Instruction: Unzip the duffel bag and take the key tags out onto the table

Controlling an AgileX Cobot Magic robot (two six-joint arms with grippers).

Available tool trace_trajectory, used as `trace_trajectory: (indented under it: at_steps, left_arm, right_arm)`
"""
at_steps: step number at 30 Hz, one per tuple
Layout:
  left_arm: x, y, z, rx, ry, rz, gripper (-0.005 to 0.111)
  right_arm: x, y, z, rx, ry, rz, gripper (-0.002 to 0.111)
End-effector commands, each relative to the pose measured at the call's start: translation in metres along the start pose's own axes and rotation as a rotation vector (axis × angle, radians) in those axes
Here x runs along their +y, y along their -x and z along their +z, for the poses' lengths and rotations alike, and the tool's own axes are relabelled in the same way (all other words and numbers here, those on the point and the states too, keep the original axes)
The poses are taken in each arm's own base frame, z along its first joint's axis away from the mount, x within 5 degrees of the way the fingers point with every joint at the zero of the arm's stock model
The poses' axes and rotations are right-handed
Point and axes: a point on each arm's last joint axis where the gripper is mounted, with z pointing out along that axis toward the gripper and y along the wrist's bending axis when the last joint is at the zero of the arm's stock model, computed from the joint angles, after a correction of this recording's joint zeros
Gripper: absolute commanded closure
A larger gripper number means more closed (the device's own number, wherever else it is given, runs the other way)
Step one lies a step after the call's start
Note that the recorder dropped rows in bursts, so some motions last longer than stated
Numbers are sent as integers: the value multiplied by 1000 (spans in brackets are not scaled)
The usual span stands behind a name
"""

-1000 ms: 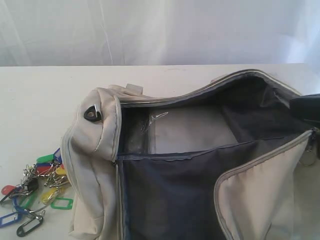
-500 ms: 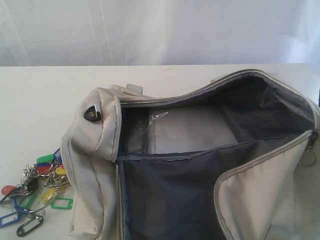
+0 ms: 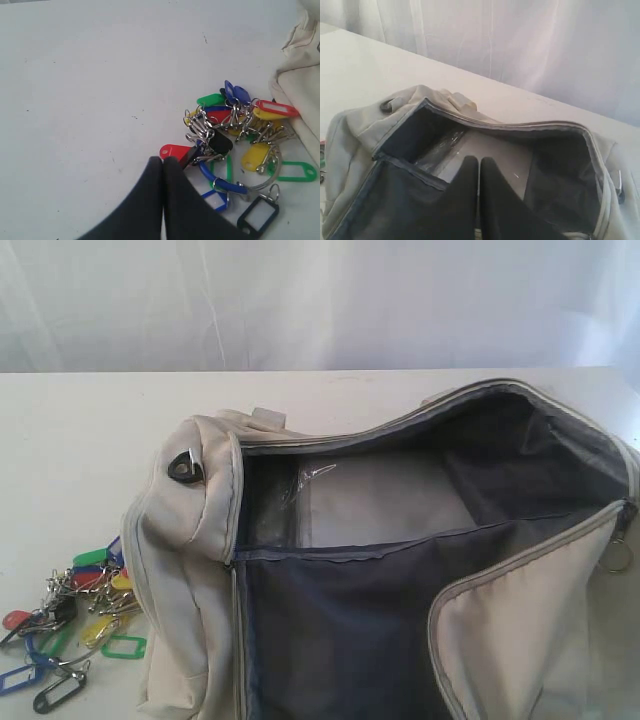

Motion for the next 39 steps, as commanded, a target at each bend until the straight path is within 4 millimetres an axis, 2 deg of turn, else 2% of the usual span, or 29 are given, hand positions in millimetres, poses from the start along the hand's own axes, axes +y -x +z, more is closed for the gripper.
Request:
trace_trajectory:
  at_steps: [1, 14, 23, 25, 31, 35, 39]
  left_arm:
    - [0, -1, 0, 0, 0, -13, 107]
    - [0, -1, 0, 0, 0, -13, 107]
    - [0, -1, 0, 0, 0, -13, 107]
    - [0, -1, 0, 0, 0, -13, 107]
    - [0, -1, 0, 0, 0, -13, 107]
    - [0, -1, 0, 0, 0, -13, 107]
    - [0, -1, 0, 0, 0, -13, 107]
  right_arm:
    - [2, 0, -11, -57, -37, -17, 107]
    - [4, -5, -30, -133, -175, -17, 107]
    - [3, -43, -23, -89, -225, -1, 107]
    - [2, -46, -22, -99, -244, -23, 107]
    - [-2, -42, -19, -217, -268, 28, 107]
    - [-10, -43, -12, -371, -277, 172, 107]
    - [-20, -57, -4, -455, -325, 288, 107]
